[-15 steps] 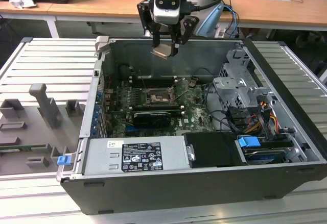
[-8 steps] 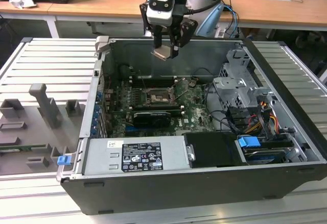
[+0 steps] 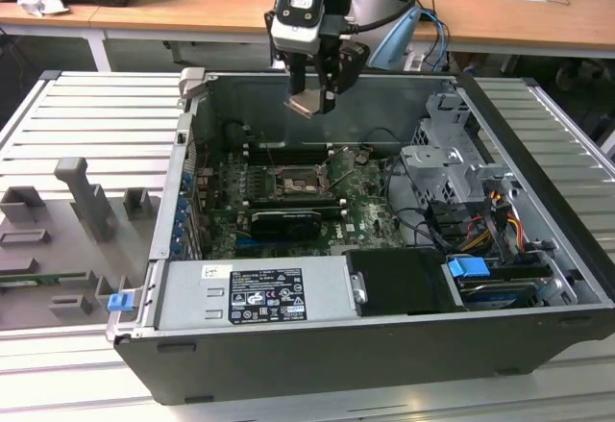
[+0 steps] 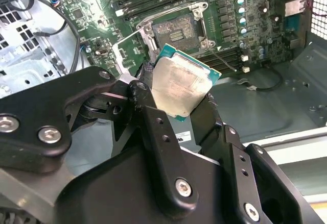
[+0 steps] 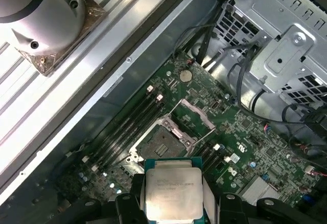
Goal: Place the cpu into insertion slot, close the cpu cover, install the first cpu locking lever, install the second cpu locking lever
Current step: 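Place the cpu into insertion slot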
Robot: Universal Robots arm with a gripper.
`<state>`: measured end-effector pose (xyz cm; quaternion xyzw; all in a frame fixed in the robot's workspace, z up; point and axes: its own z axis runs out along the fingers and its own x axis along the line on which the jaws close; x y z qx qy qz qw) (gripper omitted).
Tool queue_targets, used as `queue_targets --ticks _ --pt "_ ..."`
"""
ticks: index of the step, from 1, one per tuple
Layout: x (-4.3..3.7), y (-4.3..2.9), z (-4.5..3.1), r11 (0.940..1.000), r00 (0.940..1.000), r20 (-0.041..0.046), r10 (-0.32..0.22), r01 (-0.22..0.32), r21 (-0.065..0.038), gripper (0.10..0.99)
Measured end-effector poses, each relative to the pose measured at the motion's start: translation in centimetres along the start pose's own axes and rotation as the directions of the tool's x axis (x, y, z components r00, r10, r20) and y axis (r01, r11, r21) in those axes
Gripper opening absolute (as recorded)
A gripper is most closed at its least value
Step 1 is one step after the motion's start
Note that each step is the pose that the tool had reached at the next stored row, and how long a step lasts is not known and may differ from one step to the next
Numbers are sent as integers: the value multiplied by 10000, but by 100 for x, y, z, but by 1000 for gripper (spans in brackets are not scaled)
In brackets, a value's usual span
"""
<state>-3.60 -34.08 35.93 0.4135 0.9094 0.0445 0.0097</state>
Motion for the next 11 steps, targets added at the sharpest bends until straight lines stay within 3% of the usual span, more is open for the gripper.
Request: queue_targets --ticks 6,11 --pt "-1 -4 38 9978 9978 59 666 -666 -15 537" --pt "-2 -7 83 9883 9882 135 1527 -1527 -39 537"
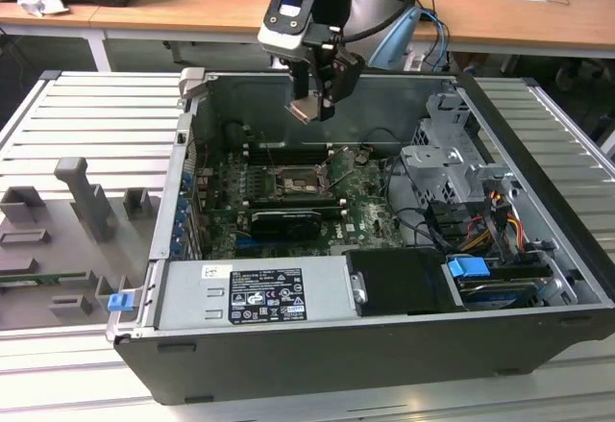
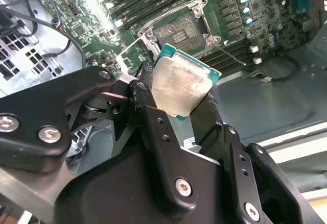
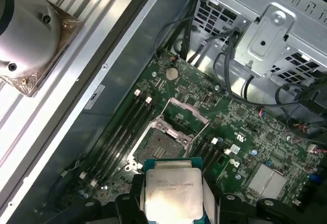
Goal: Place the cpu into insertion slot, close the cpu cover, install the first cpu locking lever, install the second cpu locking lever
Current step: 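Place the cpu into insertion slot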
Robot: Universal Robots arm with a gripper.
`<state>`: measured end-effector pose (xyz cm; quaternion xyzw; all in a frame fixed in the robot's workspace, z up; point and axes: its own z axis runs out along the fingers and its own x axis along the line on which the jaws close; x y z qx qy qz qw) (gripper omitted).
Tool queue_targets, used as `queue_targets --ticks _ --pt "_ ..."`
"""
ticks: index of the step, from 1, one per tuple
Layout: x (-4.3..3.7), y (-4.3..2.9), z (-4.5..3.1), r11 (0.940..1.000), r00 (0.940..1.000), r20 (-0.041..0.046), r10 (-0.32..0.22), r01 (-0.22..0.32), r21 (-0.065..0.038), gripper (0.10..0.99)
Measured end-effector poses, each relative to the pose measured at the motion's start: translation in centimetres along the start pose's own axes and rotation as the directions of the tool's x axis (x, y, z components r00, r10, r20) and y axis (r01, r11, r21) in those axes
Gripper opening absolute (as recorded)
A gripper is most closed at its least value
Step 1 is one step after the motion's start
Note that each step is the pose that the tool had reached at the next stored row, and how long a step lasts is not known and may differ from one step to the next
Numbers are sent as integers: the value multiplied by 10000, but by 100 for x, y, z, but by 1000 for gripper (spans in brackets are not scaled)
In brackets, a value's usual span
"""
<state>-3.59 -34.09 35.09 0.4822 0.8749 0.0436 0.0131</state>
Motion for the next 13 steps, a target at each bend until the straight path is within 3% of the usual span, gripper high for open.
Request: queue_targets --ticks 13 --pt "-2 -9 91 9999 9999 10 114 -114 -3 537"
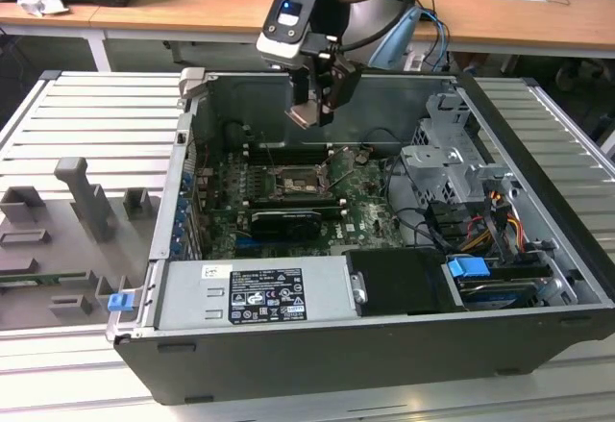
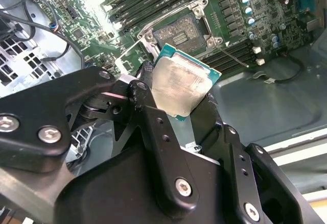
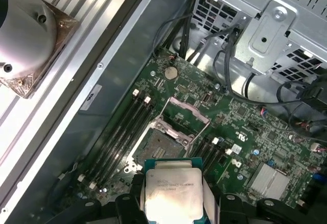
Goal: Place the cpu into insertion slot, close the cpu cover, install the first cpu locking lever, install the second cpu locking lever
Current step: 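Place the cpu into insertion slot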
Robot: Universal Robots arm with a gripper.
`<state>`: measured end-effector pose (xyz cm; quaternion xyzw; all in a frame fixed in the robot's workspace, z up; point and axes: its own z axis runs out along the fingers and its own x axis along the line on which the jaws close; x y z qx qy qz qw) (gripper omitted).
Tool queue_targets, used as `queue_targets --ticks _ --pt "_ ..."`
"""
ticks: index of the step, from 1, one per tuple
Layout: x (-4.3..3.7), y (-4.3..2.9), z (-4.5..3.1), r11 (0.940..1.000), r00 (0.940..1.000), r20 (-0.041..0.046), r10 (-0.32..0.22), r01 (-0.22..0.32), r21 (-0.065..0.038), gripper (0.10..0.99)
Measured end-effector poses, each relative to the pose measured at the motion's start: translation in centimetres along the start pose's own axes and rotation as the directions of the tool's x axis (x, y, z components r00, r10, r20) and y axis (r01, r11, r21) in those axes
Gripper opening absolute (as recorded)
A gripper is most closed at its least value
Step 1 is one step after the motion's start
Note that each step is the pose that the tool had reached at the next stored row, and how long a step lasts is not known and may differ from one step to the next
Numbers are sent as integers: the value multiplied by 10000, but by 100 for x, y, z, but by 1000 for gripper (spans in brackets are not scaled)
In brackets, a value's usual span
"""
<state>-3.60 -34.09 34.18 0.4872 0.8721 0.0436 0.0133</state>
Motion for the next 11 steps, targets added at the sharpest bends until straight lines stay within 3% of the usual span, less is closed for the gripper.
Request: queue_targets --ticks 11 --pt "-2 -13 138 9996 9996 25 277 -277 -5 537"
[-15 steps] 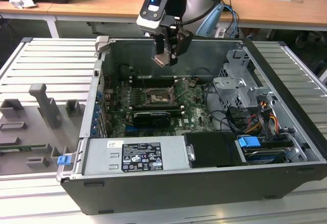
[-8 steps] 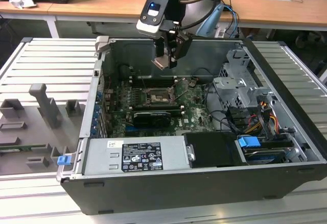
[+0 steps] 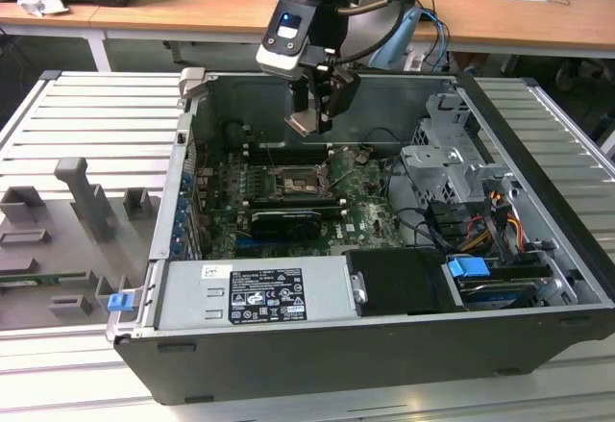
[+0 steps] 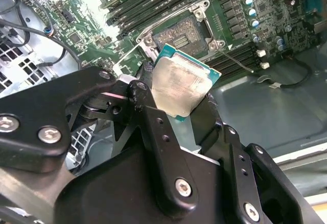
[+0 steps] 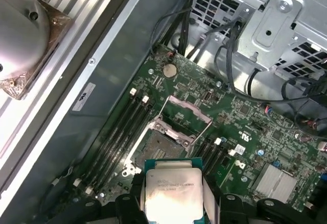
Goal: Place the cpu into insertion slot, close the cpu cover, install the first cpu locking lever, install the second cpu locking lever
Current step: 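Place the cpu into insertion slot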
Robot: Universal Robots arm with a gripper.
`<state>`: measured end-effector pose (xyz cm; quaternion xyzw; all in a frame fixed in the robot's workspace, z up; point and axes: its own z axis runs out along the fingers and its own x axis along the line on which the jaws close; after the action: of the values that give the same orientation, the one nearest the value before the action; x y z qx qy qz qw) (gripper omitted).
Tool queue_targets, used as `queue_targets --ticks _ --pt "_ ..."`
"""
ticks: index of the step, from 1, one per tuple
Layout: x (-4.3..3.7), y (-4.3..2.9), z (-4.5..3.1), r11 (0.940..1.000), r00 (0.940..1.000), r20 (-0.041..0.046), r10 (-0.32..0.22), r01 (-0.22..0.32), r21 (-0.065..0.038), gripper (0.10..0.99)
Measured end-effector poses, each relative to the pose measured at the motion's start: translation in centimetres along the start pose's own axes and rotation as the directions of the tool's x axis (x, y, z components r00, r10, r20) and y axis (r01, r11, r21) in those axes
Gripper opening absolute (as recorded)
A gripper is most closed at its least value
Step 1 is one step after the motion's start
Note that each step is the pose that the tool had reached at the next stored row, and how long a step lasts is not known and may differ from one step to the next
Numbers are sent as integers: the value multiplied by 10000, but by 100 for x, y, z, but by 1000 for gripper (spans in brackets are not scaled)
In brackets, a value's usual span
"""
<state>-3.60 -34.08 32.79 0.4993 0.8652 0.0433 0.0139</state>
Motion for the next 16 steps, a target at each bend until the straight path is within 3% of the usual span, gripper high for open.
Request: queue_targets --ticks 2,3,6,9,16 --pt "-1 -5 61 9973 9973 65 737 -737 -17 537" --pt "-3 -9 108 9918 9918 112 1277 -1277 -32 537" --pt "-4 -16 179 9767 9765 187 2145 -2145 -62 537" --pt "-4 -19 214 9695 9693 211 2449 -2448 -74 537" --pt "-5 -23 264 9681 9679 218 2505 -2504 -77 537"
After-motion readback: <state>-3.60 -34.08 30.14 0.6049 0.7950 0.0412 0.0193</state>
